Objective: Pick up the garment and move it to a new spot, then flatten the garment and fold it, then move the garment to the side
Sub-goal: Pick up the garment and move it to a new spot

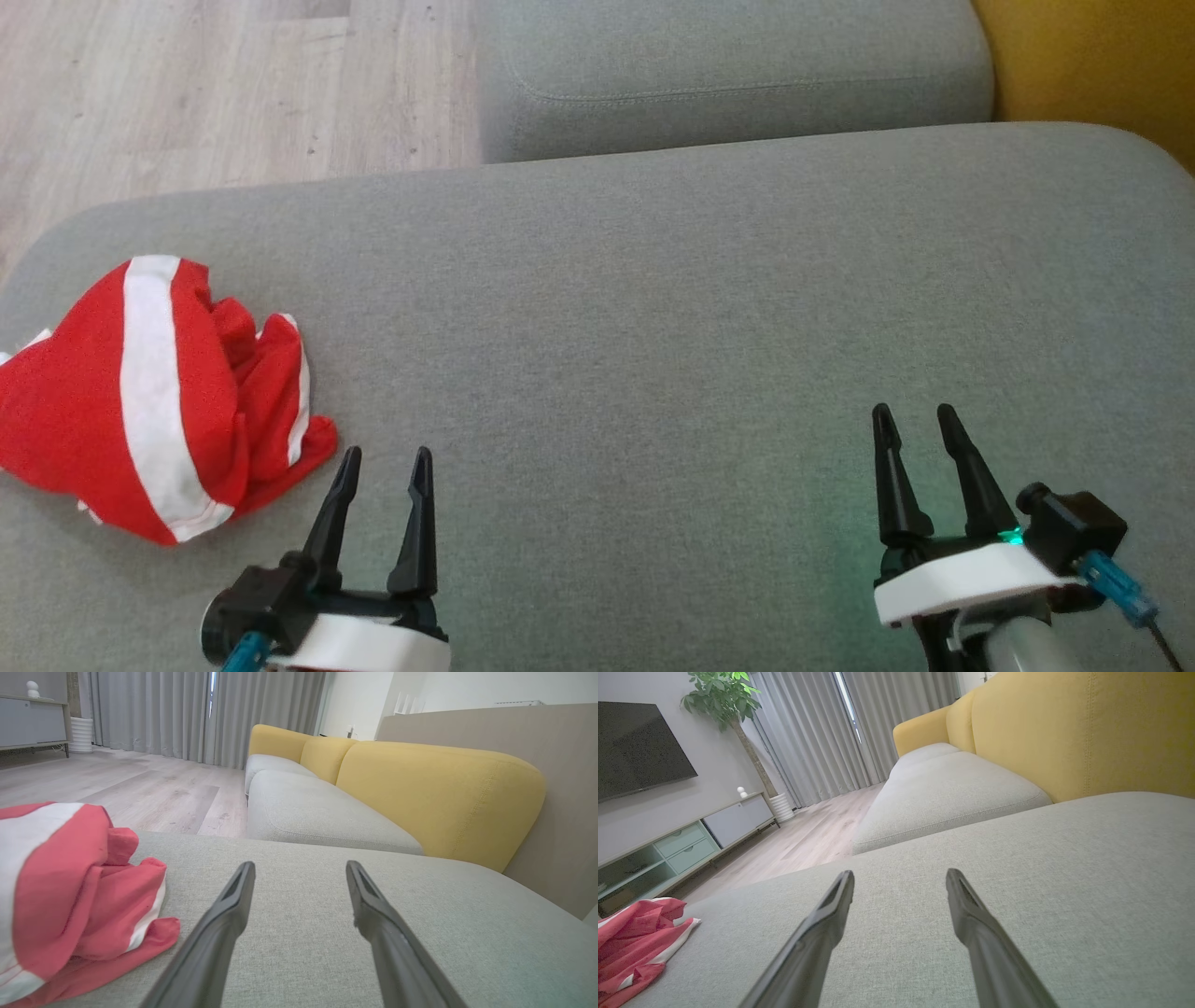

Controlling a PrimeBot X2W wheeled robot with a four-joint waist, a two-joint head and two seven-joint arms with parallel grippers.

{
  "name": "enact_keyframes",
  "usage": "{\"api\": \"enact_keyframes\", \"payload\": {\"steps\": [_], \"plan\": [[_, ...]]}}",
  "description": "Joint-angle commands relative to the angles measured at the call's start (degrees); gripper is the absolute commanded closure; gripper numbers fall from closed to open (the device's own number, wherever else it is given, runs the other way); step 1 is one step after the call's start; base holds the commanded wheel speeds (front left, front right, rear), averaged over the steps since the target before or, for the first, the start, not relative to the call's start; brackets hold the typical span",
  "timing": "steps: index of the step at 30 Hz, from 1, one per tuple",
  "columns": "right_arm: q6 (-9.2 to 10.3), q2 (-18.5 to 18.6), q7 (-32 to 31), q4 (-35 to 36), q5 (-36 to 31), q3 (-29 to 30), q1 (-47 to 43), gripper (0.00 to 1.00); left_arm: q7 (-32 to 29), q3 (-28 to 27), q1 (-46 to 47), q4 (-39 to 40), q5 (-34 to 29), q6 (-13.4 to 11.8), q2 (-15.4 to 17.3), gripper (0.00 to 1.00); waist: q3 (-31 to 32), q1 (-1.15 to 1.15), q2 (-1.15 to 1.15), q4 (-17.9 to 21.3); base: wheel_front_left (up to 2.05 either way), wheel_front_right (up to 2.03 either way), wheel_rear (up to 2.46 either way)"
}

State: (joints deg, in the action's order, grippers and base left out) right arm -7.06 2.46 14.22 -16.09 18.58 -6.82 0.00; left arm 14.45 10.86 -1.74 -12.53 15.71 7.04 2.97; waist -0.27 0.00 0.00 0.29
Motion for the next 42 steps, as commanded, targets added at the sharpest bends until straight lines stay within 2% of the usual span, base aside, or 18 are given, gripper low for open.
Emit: {"api": "enact_keyframes", "payload": {"steps": [1, 7, 17, 29, 42], "plan": [[-0.43, 0.42, 0.78, 2.24, 0.07, -1.33, 2.41, 0.0, 0.55, -2.26, 1.84, 1.64, 0.3, -0.36, -0.09, 0.0, 0.07, 0.0, 0.0, -0.22, 0.0, 0.0, 0.0], [-0.43, 0.42, 0.78, 3.13, 0.67, -3.6, 1.97, 0.0, 0.55, -2.92, 1.46, 1.58, 0.33, -0.91, -0.09, 0.0, 0.63, 0.0, 0.0, -2.22, 0.0, 0.0, 0.0], [-0.43, 0.42, 0.78, 2.95, 1.66, -7.18, 1.21, 0.0, 0.55, -6.58, 0.03, 2.2, -0.71, -1.03, -0.09, 0.0, 2.3, 0.0, 0.0, -8.2, 0.0, 0.0, 0.0], [-0.43, 0.42, 0.78, 2.93, 3.56, -10.3, 0.03, 0.0, 0.55, -8.51, -1.54, 2.67, -2.18, -1.08, -0.09, 0.0, 3.49, 0.0, 0.0, -14.47, 0.0, 0.0, 0.0], [-0.43, 0.42, 0.78, 3.17, 3.92, -11.1, -0.11, 0.0, 0.55, -9.54, -1.86, 3.36, -1.9, -1.77, -0.09, 0.0, 3.26, 0.0, 0.0, -16.05, 0.0, 0.0, 0.0]]}}
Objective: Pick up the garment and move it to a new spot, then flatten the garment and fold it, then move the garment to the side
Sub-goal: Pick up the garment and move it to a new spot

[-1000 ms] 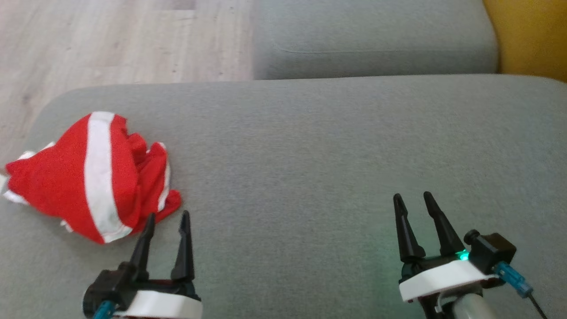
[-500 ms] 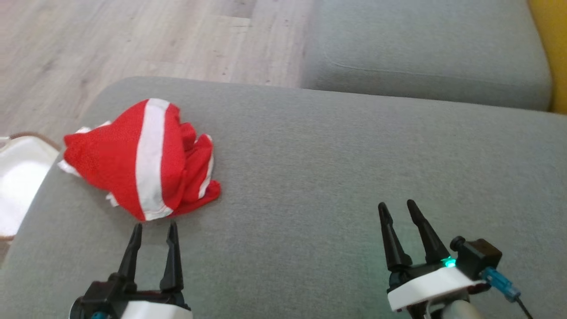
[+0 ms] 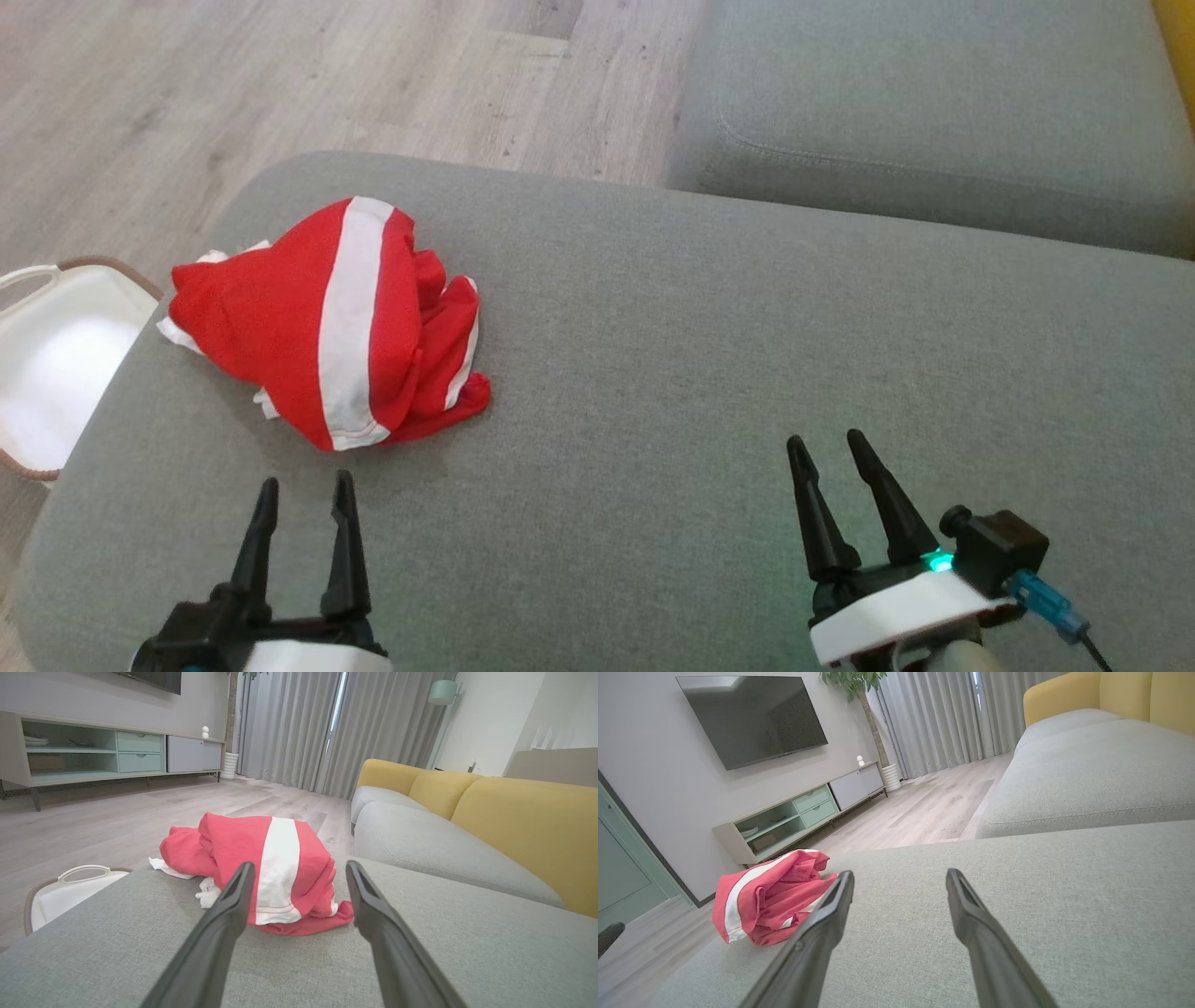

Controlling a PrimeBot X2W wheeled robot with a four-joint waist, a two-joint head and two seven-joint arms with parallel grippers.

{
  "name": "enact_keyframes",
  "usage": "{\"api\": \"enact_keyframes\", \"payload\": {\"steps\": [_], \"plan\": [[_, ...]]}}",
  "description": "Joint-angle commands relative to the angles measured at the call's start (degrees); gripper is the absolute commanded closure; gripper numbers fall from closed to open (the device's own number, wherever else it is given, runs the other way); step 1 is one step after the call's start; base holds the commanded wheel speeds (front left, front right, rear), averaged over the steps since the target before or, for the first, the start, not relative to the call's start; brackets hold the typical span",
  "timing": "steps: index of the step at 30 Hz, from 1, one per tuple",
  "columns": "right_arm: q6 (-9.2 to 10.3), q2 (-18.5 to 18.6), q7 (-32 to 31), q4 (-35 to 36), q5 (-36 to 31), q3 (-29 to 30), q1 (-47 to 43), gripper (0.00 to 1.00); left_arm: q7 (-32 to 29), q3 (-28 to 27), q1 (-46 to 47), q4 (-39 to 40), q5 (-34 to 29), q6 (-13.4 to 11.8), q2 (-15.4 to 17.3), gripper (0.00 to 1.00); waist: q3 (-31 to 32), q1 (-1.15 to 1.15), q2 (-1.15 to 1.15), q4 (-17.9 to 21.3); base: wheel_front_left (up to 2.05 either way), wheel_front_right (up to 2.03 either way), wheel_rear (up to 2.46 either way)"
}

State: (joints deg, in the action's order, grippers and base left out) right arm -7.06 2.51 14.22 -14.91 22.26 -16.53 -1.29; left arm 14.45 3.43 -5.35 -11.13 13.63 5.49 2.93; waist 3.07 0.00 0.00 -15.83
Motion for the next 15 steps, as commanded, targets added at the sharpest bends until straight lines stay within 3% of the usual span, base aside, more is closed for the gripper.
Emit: {"api": "enact_keyframes", "payload": {"steps": [1, 10, 12, 15], "plan": [[-0.43, 0.37, 0.78, 2.07, 0.2, -1.38, 1.25, 0.0, 0.55, -2.31, 1.83, 2.06, 0.22, -0.22, -0.05, 0.0, -0.27, 0.0, 0.0, 0.15, 0.0, 0.0, 0.0], [-0.43, 0.37, 0.78, 3.54, -1.5, -0.17, 3.16, 0.0, 0.55, -5.93, 7.06, 3.2, -3.91, 0.32, 1.73, 0.0, -5.33, 0.0, 0.0, 2.41, 0.0, 0.0, 0.0], [-0.43, 0.37, 0.78, 4.21, -2.24, 0.5, 3.9, 0.0, 0.55, -6.5, 10.09, 2.92, -4.71, 0.65, 3.48, 0.0, -7.22, 0.0, 0.0, 2.91, 0.0, 0.0, 0.0], [-0.43, 0.37, 0.78, 5.71, -3.9, 2.43, 5.69, 0.0, 0.31, -6.92, 18.54, -0.9, -5.68, 1.24, 8.82, 0.0, -11.34, 0.0, 0.0, 3.9, 0.0, 0.0, 0.0]]}}
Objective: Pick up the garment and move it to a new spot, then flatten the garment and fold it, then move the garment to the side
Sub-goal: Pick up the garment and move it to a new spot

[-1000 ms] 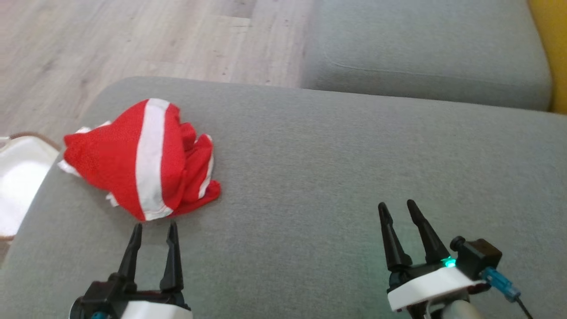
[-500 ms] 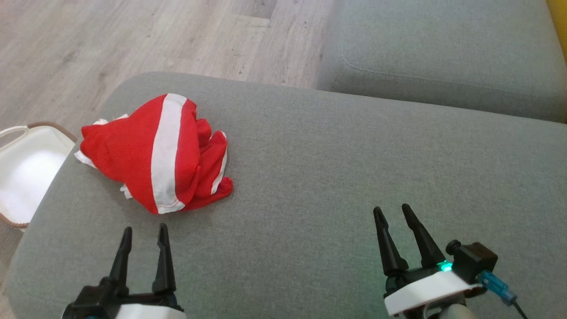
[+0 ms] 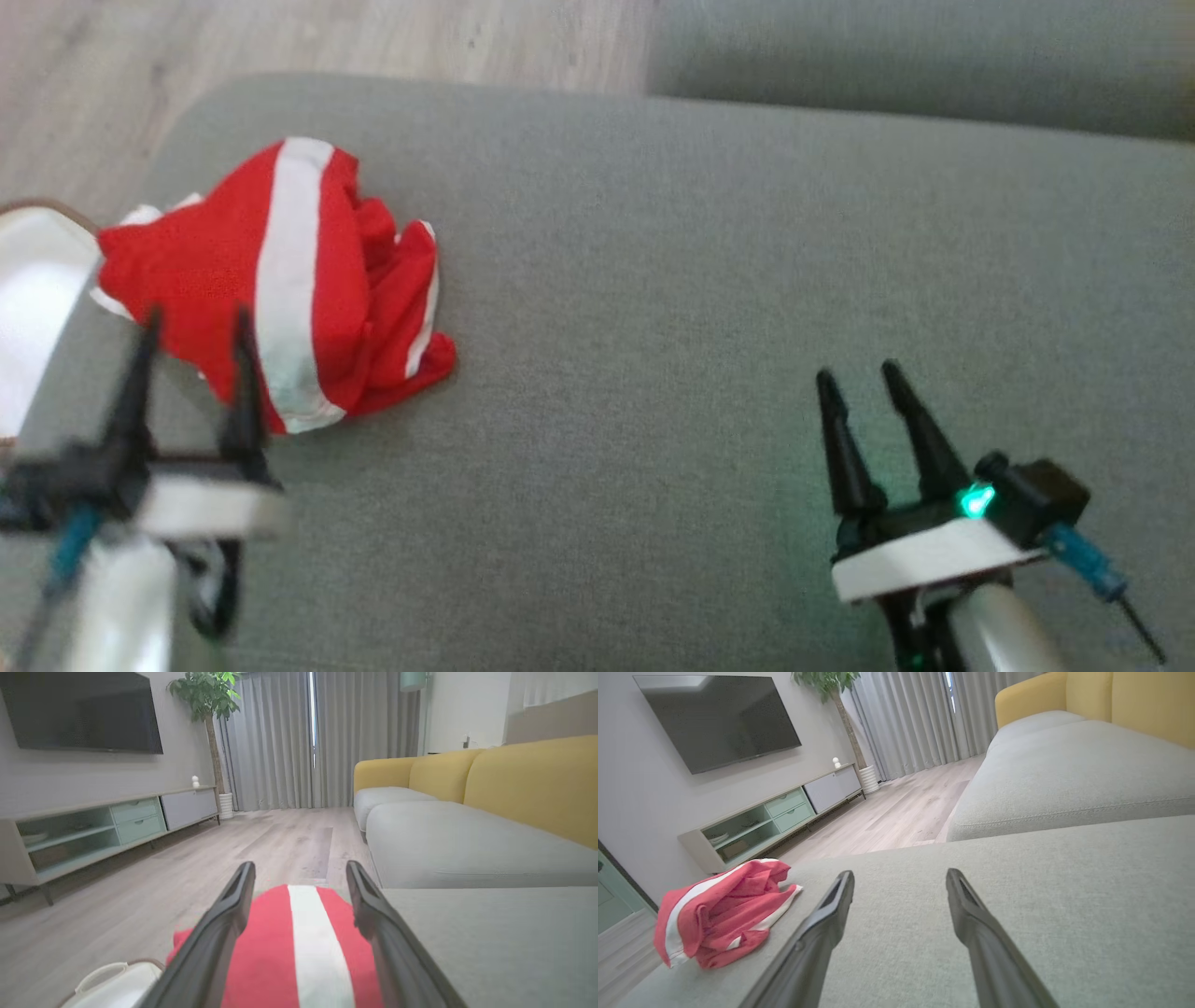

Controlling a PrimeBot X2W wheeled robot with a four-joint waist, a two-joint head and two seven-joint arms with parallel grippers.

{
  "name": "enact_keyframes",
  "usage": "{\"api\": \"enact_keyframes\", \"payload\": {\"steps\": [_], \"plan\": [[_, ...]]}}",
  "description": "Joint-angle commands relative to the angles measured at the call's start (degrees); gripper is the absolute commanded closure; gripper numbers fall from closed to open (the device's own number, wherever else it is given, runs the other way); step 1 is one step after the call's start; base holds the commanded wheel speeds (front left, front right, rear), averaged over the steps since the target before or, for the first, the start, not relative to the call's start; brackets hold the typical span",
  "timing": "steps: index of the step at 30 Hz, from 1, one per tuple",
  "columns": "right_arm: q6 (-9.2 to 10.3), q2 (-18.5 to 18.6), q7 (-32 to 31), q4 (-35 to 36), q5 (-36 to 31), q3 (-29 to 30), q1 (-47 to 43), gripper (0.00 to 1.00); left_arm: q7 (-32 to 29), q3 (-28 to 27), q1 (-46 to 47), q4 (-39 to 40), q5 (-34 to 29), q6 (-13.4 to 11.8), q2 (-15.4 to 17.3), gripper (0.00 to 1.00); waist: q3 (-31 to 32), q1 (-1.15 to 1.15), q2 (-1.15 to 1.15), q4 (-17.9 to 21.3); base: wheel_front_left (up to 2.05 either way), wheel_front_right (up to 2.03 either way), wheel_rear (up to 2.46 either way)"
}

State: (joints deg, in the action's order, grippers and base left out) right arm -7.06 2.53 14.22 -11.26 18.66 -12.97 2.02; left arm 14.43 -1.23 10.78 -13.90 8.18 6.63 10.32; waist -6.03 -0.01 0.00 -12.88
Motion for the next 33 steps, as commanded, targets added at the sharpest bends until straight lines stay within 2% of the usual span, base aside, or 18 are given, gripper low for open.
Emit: {"api": "enact_keyframes", "payload": {"steps": [1, 6, 13, 18, 23, 24, 25, 28, 33], "plan": [[-0.43, 0.34, 0.78, 2.47, -0.67, -0.61, 2.87, 0.0, -0.3, -2.32, 5.17, 0.28, -0.17, 0.24, 3.18, 0.0, -3.39, 0.01, 0.0, 1.19, 0.0, 0.0, 0.0], [-0.43, 0.34, 0.78, 4.05, -2.55, 1.38, 4.75, 0.0, -7.35, 0.07, 19.57, -9.18, 1.14, 0.75, 11.39, 0.0, -8.1, 0.01, 0.0, 2.16, 0.0, 0.0, 0.0], [-0.43, 0.34, 0.78, 4.89, -3.61, 1.81, 6.48, 0.0, -18.7, 13.09, 32.62, -21.06, 8.67, 0.84, 19.99, 0.0, -11.98, 0.01, 0.0, 3.85, 0.0, 0.0, 0.0], [-0.43, 0.34, 0.78, 5.29, -3.6, 1.83, 7.0, 0.0, -27.65, 21.56, 35.98, -26.96, 17.07, 0.85, 22.9, 0.0, -13.34, 0.01, 0.0, 4.57, 0.0, 0.0, 0.0], [-0.43, 0.34, 0.78, 5.47, -3.64, 2.09, 7.28, 0.0, -32.9, 28.68, 36.45, -29.79, 22.01, 0.85, 24.81, 0.0, -14.15, 0.01, 0.0, 4.72, 0.0, 0.0, 0.0], [-0.43, 0.34, 0.78, 5.47, -3.66, 2.09, 7.34, 0.0, -33.12, 29.45, 36.49, -29.98, 23.39, 0.85, 24.87, 0.67, -14.21, 0.01, 0.0, 4.71, 0.0, 0.0, 0.0], [-0.43, 0.34, 0.78, 5.46, -3.65, 2.09, 7.39, 0.0, -32.79, 29.95, 36.65, -30.1, 24.56, 0.85, 25.05, 1.0, -14.22, 0.01, 0.0, 4.68, 0.0, 0.0, 0.0], [-0.43, 0.34, 0.78, 5.32, -3.56, 2.16, 7.47, 0.0, -31.0, 30.05, 37.38, -30.76, 26.04, 0.85, 25.43, 1.0, -14.05, 0.01, 0.0, 4.57, 0.0, 0.0, 0.0], [-0.43, 0.34, 0.78, 4.8, -3.29, 2.06, 7.48, 0.0, -21.27, 28.53, 41.24, -32.26, 25.81, 0.85, 26.33, 1.0, -12.65, 0.01, 0.0, 4.21, 0.0, 0.0, 0.0]]}}
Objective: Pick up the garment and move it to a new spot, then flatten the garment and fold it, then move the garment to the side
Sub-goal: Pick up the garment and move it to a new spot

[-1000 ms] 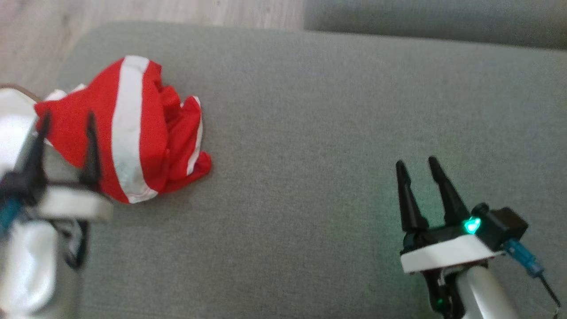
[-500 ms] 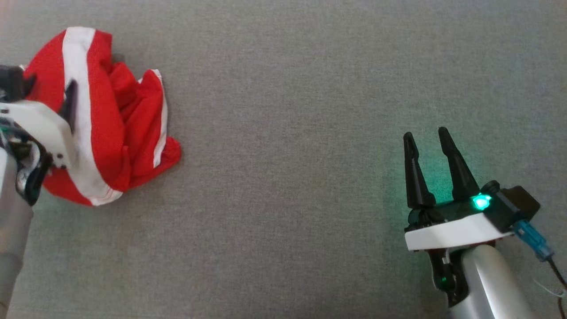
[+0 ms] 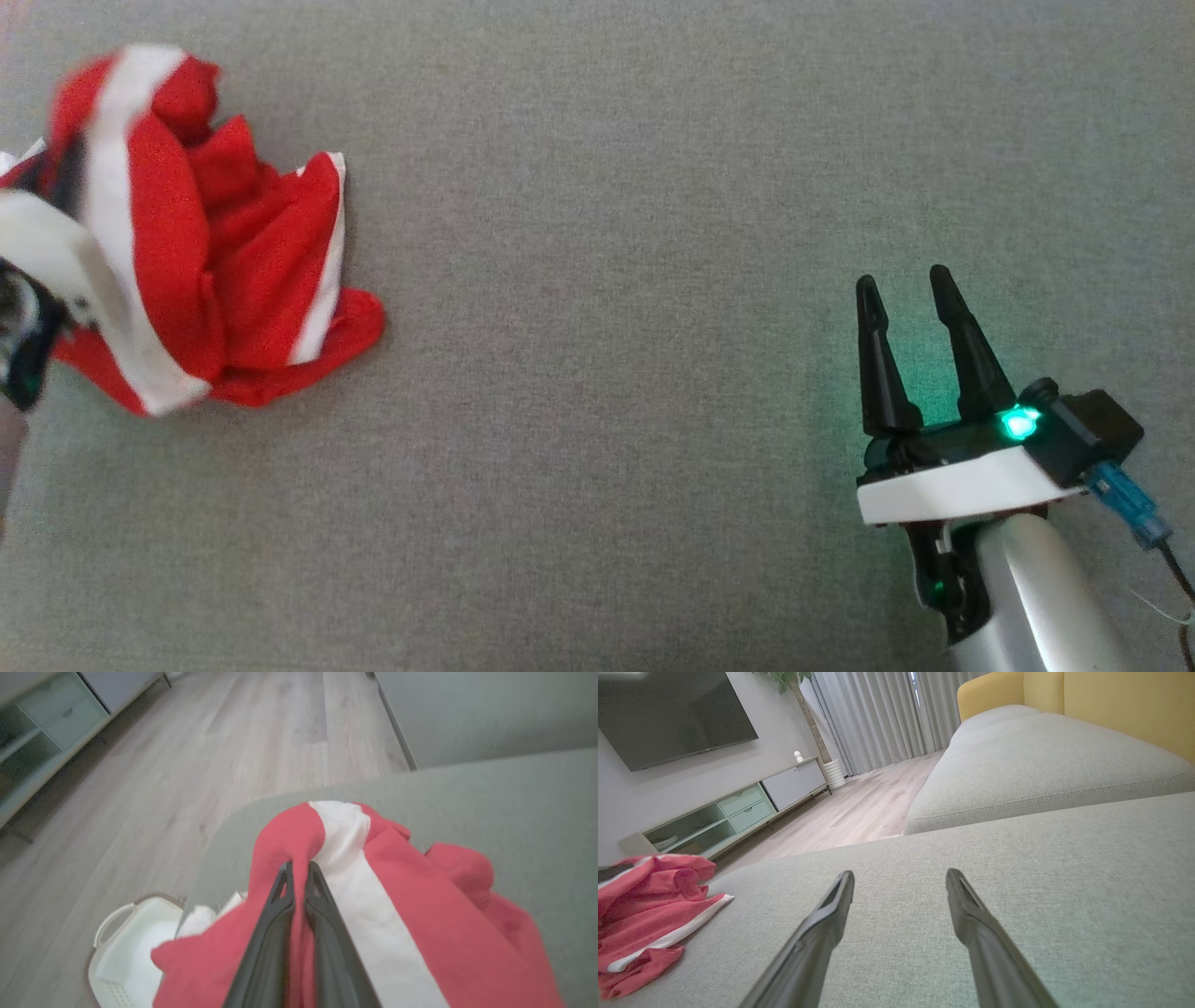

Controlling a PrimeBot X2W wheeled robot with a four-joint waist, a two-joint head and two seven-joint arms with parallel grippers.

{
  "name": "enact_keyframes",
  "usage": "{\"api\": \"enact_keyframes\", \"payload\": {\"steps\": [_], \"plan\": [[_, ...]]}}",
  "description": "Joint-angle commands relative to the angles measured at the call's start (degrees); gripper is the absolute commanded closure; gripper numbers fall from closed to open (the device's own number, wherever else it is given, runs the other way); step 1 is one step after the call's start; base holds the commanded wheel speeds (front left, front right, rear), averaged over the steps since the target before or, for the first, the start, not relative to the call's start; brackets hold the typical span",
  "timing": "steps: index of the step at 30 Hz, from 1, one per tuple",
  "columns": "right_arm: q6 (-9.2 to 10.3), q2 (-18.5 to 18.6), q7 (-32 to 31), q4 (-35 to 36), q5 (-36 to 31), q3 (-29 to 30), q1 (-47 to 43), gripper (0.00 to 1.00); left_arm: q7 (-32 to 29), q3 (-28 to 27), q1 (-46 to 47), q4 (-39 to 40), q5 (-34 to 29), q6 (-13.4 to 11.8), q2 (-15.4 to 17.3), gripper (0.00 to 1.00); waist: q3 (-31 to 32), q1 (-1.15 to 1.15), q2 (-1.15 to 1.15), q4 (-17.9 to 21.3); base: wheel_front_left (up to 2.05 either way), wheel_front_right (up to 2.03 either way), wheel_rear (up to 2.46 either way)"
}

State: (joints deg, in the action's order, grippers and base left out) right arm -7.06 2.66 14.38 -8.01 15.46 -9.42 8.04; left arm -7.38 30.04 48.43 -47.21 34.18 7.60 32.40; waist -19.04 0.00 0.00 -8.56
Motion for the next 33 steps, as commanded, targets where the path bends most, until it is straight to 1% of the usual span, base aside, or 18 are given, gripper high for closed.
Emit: {"api": "enact_keyframes", "payload": {"steps": [1, 7, 10, 14, 19, 23, 27, 33], "plan": [[-0.43, 0.21, 0.62, 1.41, 0.03, -1.53, 1.41, 0.0, 2.52, -3.21, 4.41, 0.92, -0.22, -0.12, 4.35, 1.0, 0.79, 0.0, 0.0, -0.16, 0.0, 0.0, 0.0], [-0.43, 0.21, 0.62, 0.6, 1.25, -2.03, 0.34, 0.0, 11.68, -5.67, 8.4, 2.24, 0.08, -0.22, 4.66, 1.0, 4.28, 0.0, 0.0, -0.6, 0.0, 0.0, 0.0], [-0.43, 0.21, 0.62, 0.26, 2.44, -2.45, -0.34, 0.0, 15.38, -6.2, 9.6, 4.95, -0.33, -0.57, 4.89, 1.0, 6.95, 0.0, 0.0, -0.67, 0.0, 0.0, 0.0], [-0.43, 0.21, 0.62, -0.12, 3.54, -2.42, -1.07, 0.0, 17.61, -6.87, 9.49, 9.31, 0.29, -1.05, 4.25, 1.0, 9.47, 0.0, 0.0, -0.5, 0.0, 0.0, 0.0], [-0.43, 0.21, 0.62, 0.11, 4.42, -2.98, -1.44, 0.0, 16.13, -6.29, 6.94, 16.0, 1.69, -1.5, 2.79, 1.0, 11.42, 0.0, 0.0, 0.87, 0.0, 0.0, 0.0], [-0.43, 0.21, 0.62, 0.46, 5.06, -3.39, -1.6, 0.0, 13.57, -4.57, 3.72, 22.37, 2.23, -2.48, 1.29, 1.0, 12.44, 0.0, 0.0, 3.18, 0.0, 0.0, 0.0], [-0.43, 0.21, 0.62, 1.37, 5.94, -3.93, -1.3, 0.0, 10.82, -2.94, 0.44, 28.41, 3.44, -3.82, -0.84, 1.0, 12.84, 0.0, 0.0, 6.79, 0.0, 0.0, 0.0], [-0.43, 0.21, 0.62, 3.19, 7.23, -4.43, -0.07, 0.0, 7.29, 1.21, -2.4, 35.25, 2.87, -4.78, -3.42, 1.0, 11.75, 0.0, 0.0, 13.46, 0.0, 0.0, 0.0]]}}
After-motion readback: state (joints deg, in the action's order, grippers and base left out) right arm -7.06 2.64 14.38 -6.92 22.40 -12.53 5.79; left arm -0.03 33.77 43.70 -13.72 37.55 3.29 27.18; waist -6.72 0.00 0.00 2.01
